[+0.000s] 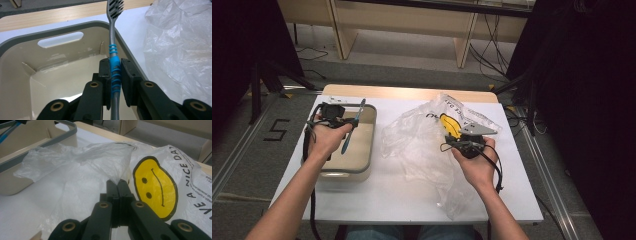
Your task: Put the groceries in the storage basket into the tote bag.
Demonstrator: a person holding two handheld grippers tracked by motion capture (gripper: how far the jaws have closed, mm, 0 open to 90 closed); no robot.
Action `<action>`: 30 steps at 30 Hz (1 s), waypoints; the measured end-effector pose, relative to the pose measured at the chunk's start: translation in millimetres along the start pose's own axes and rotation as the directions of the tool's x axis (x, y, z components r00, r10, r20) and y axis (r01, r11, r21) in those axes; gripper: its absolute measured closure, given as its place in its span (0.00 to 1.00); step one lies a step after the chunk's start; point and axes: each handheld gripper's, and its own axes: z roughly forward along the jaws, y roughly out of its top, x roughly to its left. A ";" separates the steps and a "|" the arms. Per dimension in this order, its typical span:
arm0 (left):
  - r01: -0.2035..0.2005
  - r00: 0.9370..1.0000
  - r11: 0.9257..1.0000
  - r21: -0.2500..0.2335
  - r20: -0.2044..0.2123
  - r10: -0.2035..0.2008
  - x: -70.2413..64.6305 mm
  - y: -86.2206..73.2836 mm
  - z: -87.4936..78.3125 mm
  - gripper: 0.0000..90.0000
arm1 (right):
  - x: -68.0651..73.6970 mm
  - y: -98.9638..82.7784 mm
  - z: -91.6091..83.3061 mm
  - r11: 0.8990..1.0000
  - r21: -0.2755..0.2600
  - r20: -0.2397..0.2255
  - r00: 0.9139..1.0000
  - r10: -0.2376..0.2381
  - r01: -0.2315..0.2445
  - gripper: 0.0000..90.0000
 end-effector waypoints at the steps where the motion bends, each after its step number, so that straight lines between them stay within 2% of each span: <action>1: 0.000 1.000 1.000 -0.005 0.005 0.000 -1.1 0.1 -0.6 0.87 | -0.1 0.0 0.0 1.000 0.000 0.000 1.000 0.000 0.000 1.00; 20: -0.034 0.998 0.998 -0.044 0.057 0.036 -20.1 4.1 -16.1 0.87 | 0.0 0.2 -0.3 1.000 -0.003 -0.001 1.000 0.000 0.000 1.00; 30: -0.050 0.994 0.997 -0.062 0.098 0.056 -32.1 3.5 -22.8 0.87 | 0.1 0.1 -0.3 1.000 -0.002 -0.001 1.000 -0.001 0.001 1.00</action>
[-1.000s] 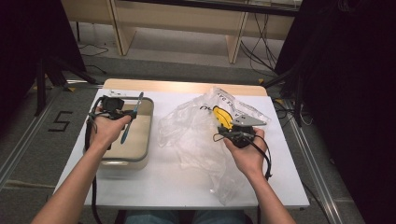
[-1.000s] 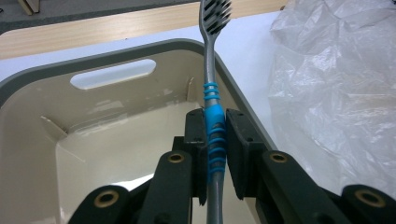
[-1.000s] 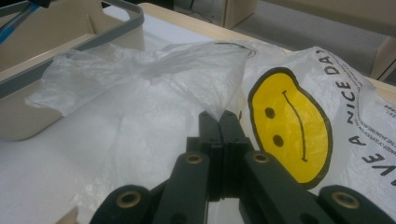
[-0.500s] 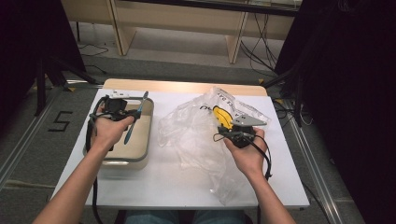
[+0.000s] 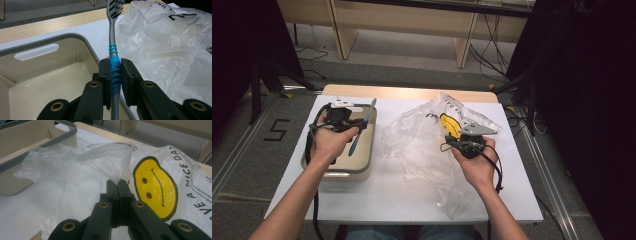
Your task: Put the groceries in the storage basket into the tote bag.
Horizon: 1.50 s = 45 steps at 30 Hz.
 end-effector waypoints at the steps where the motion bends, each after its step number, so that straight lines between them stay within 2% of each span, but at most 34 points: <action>1: 0.002 1.000 1.000 -0.003 0.004 -0.002 -1.5 0.3 -0.4 0.87 | 0.0 0.1 0.0 1.000 0.000 0.001 1.000 0.001 -0.001 1.00; 9: -0.033 0.999 0.999 -0.009 0.022 0.033 -14.4 0.4 -3.4 0.87 | -0.3 0.1 -0.2 1.000 -0.001 0.002 1.000 0.000 0.000 1.00; 14: -0.041 0.999 0.999 -0.022 0.034 0.041 -21.6 0.1 -4.7 0.87 | -0.1 0.1 -0.2 1.000 -0.001 0.002 1.000 0.001 -0.001 1.00; 24: -0.054 0.995 0.998 -0.019 0.084 0.056 -35.1 -0.8 -6.2 0.87 | -0.1 0.2 -0.1 1.000 -0.004 0.003 1.000 -0.001 0.001 1.00; 31: -0.077 0.990 0.997 -0.020 0.119 0.079 -47.9 -2.2 -6.8 0.87 | -0.3 0.3 -0.4 1.000 -0.004 0.002 1.000 0.000 0.000 1.00; 45: -0.125 0.979 0.992 -0.007 0.160 0.125 -69.6 -10.4 -2.5 0.87 | -0.4 0.5 -0.6 1.000 -0.006 0.002 1.000 0.000 0.000 1.00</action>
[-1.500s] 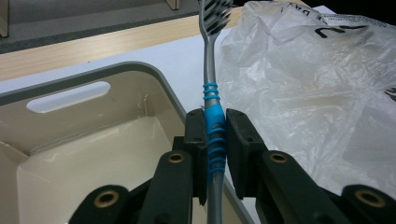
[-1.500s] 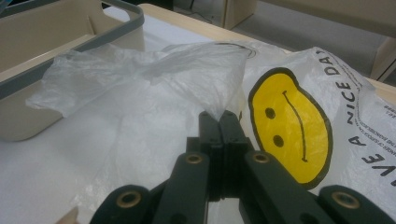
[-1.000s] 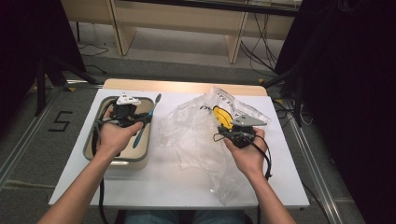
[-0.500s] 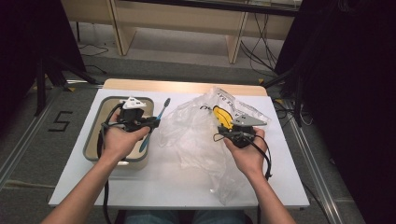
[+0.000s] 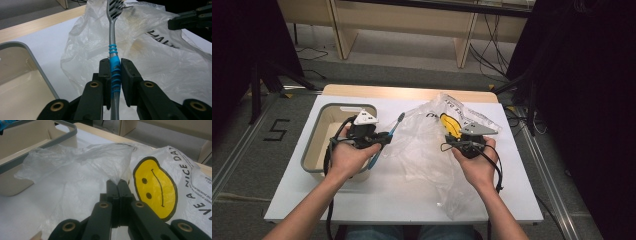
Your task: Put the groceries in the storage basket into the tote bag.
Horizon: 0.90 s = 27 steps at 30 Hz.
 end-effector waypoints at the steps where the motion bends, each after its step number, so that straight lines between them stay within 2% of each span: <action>1: -0.003 1.000 1.000 0.004 0.003 0.003 -1.3 -0.5 0.6 0.87 | 0.0 0.0 0.0 1.000 0.001 0.000 1.000 0.000 0.000 1.00; 27: -0.051 0.998 0.997 0.054 0.048 0.049 -25.6 -13.9 19.0 0.87 | 0.1 0.1 -0.7 1.000 0.000 -0.001 1.000 0.001 -0.001 1.00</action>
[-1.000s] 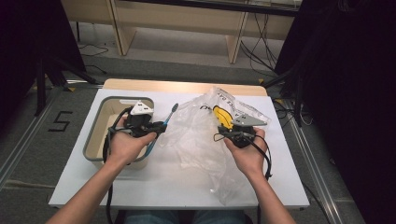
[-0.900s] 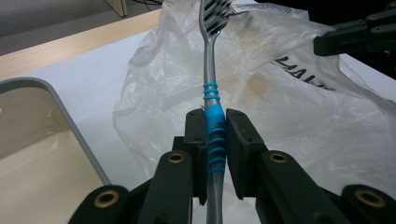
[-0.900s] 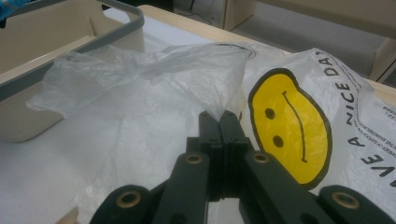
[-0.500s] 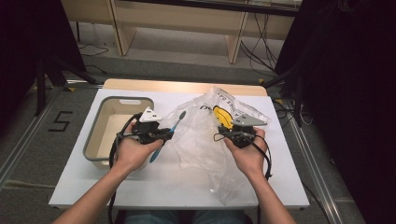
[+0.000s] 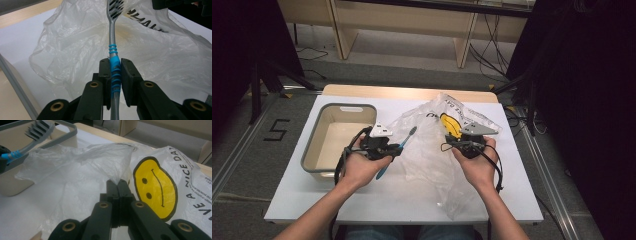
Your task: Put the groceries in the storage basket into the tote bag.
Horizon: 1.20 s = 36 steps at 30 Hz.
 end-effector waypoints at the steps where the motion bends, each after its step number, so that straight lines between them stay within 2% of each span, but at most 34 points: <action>1: -0.008 1.000 1.000 0.004 -0.001 0.008 -0.3 -0.2 0.5 0.87 | 0.0 0.0 0.0 1.000 -0.001 -0.001 1.000 0.000 0.000 1.00; 20: -0.029 0.999 0.997 0.071 0.019 0.028 -8.0 -11.2 19.5 0.87 | 0.0 0.3 -0.6 1.000 -0.004 -0.003 1.000 0.002 -0.002 1.00; 36: -0.042 0.999 0.992 0.121 0.028 0.039 -11.4 -13.8 35.5 0.87 | 0.6 1.9 -2.4 1.000 -0.012 -0.006 1.000 0.001 -0.001 1.00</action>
